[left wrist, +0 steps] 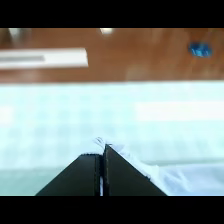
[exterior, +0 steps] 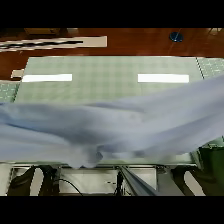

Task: Fold the shirts.

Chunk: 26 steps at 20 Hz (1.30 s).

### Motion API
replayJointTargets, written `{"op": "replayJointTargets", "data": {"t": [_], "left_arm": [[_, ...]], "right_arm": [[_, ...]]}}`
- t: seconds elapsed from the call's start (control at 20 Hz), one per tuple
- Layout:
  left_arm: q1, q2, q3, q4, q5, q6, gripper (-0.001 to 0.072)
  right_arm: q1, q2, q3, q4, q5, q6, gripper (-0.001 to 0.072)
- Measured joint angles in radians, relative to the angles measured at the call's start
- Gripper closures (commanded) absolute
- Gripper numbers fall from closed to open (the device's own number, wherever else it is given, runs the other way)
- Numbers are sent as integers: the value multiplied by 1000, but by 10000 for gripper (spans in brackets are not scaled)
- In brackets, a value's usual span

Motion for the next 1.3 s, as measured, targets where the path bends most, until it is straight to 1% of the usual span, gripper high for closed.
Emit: {"op": "replayJointTargets", "data": {"t": [0.15, 0.25, 0.35, 0.45, 0.6, 0.75, 1.0, 1.15, 1.3], "left_arm": [[1, -5, -238, -22, -20, 4, 683], [1, -6, -428, -45, 25, 18, 683], [1, -14, -622, -99, 119, 36, 682], [0, -36, -797, -187, 244, 67, 682], [-25, -100, -977, -355, 442, 153, 682], [-119, -211, -1058, -470, 621, 241, 681], [-317, -415, -1094, -546, 888, 370, 681], [-402, -513, -1099, -560, 1059, 432, 681], [-461, -579, -1101, -566, 1191, 471, 681]], "right_arm": [[22, -90, -181, -9, 2, -29, 680], [29, -178, -271, -10, -38, -41, 679], [32, -276, -320, -12, -89, -47, 679], [34, -369, -345, -13, -161, -51, 678], [35, -475, -363, 10, -293, -54, 679], [35, -542, -370, 55, -443, -55, 678], [35, -599, -372, 60, -636, -56, 678], [35, -636, -373, 3, -695, -56, 678], [35, -687, -373, -63, -717, -56, 678]]}}
